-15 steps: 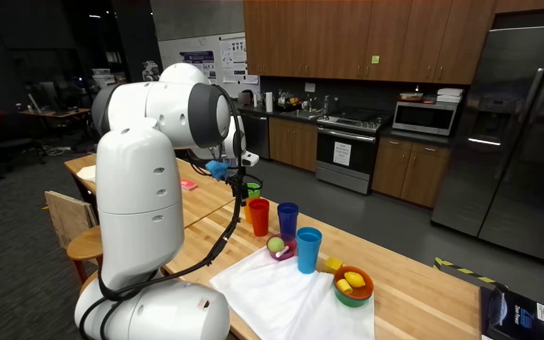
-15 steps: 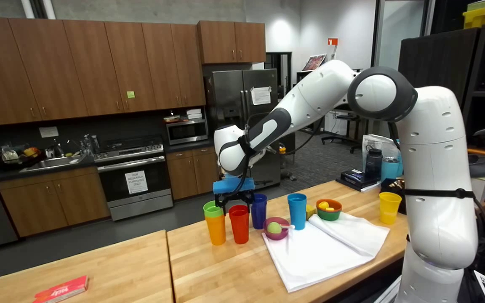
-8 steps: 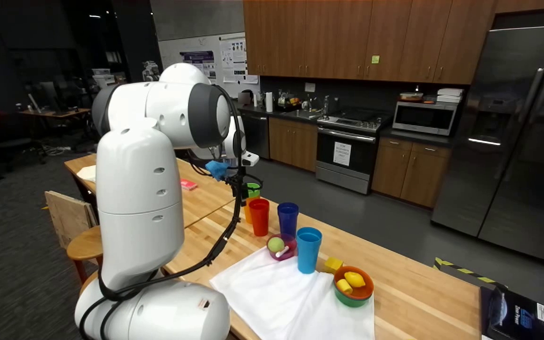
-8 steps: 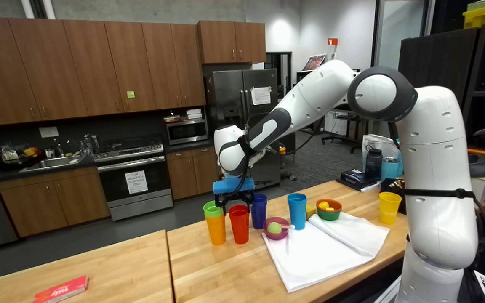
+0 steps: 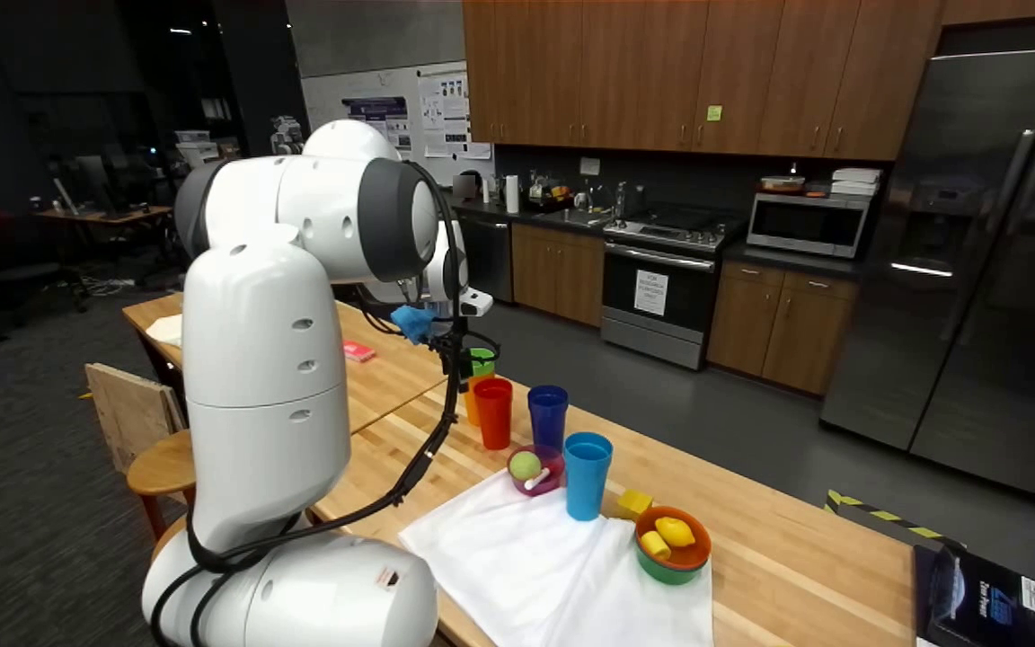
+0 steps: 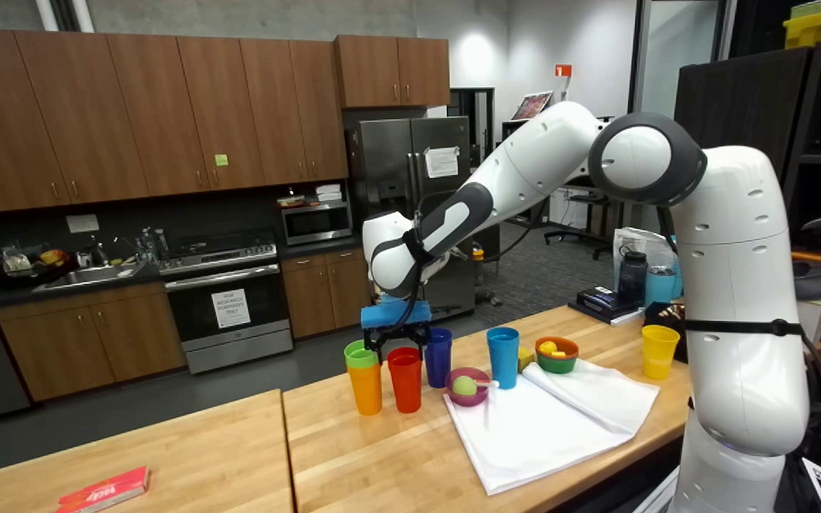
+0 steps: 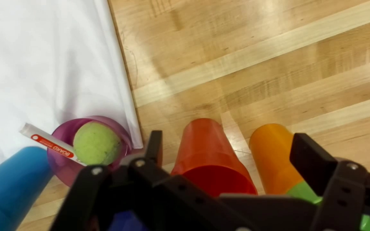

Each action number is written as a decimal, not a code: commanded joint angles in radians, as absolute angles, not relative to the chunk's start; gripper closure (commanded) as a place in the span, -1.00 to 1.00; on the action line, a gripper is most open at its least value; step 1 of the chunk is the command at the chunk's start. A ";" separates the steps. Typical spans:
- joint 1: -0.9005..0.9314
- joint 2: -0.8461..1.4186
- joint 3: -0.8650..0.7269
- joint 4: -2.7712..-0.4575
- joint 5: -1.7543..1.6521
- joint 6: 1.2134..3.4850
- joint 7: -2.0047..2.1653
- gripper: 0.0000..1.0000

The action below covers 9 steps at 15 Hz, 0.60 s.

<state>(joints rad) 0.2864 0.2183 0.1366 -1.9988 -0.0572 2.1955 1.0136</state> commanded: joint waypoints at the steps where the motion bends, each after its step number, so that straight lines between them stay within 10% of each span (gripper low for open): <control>1: 0.282 0.218 0.141 -1.996 -0.058 2.192 1.014 -1.00; 9: 0.305 0.303 0.129 -1.904 -0.039 2.204 1.234 -1.00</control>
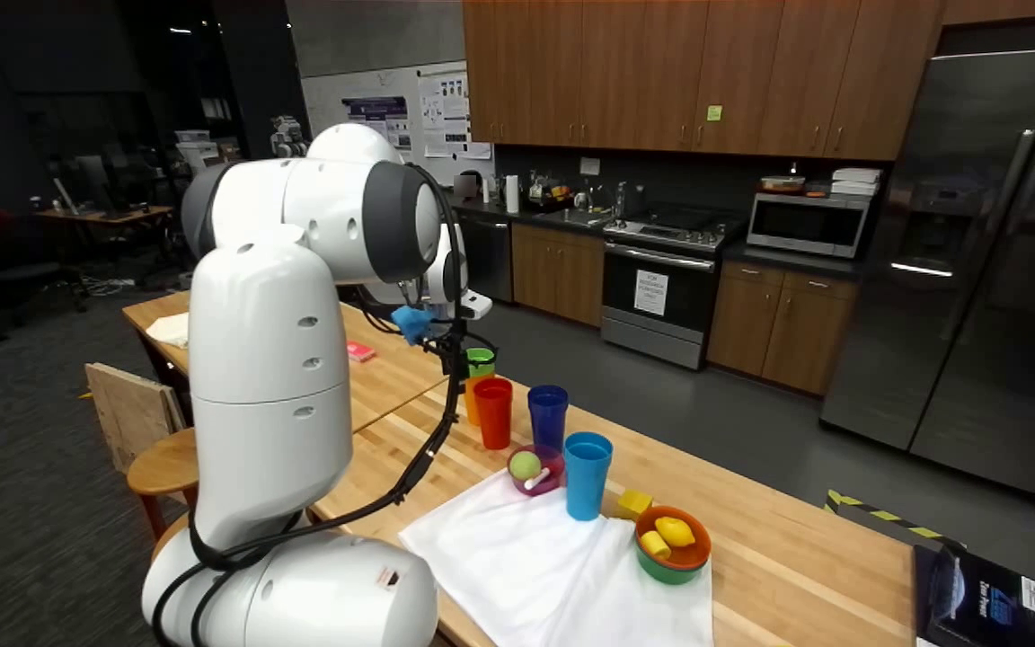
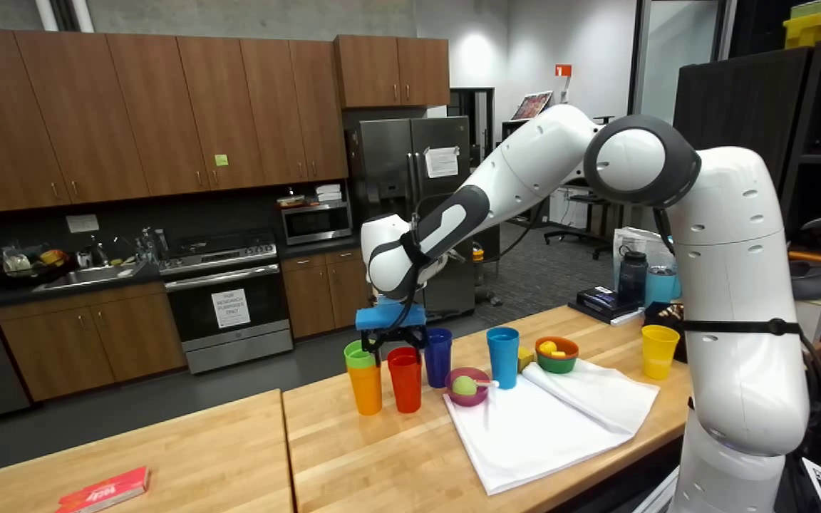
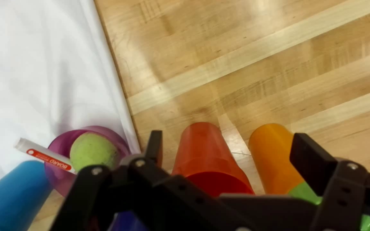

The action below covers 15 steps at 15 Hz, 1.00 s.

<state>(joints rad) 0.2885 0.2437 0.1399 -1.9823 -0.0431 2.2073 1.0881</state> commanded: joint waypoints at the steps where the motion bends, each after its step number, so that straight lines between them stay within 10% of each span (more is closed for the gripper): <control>1: 0.309 0.317 0.124 -1.886 -0.041 2.210 1.288 -1.00; 15: 0.353 0.381 0.081 -1.753 -0.076 2.232 2.001 -1.00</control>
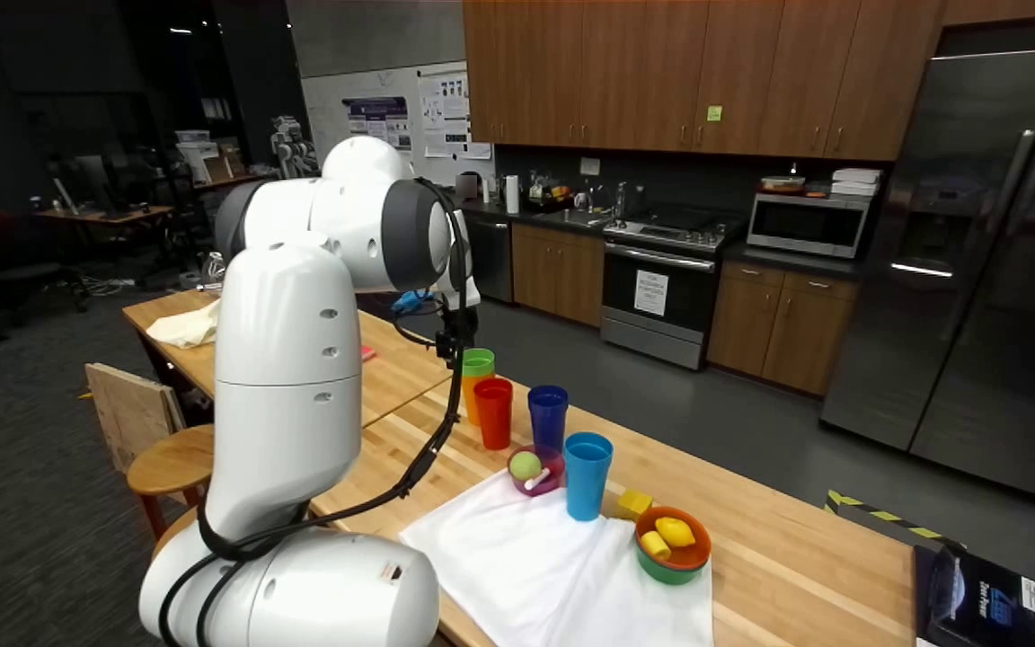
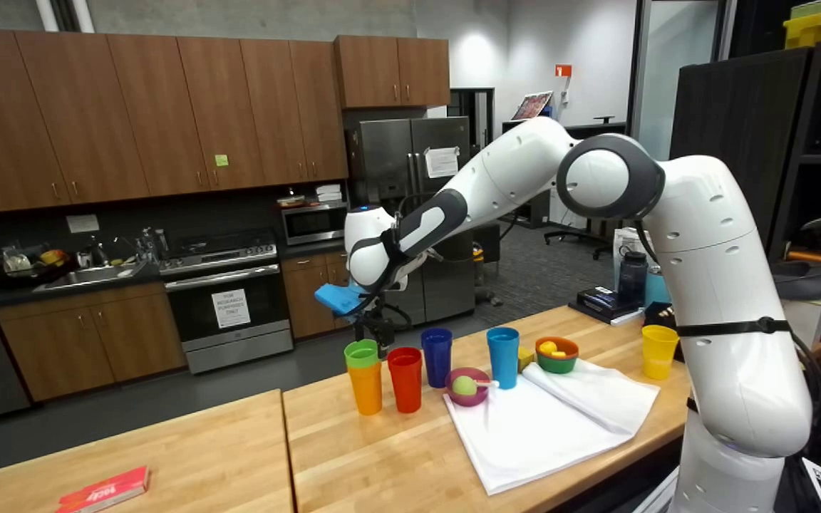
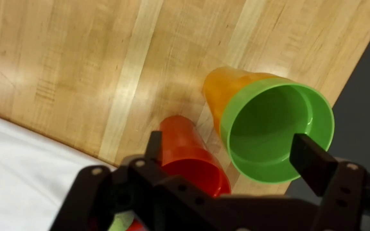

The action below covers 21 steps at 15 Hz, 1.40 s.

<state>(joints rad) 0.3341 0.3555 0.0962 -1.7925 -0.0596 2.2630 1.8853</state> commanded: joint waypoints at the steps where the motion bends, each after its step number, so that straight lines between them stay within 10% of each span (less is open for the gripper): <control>1: 0.350 0.384 0.083 -1.750 -0.071 2.224 2.022 -1.00; 11: 0.340 0.418 0.087 -1.728 -0.067 2.195 2.087 -0.95; 12: 0.340 0.418 0.087 -1.729 -0.069 2.197 2.086 -0.46; 21: 0.343 0.424 0.088 -1.726 -0.069 2.202 2.084 0.65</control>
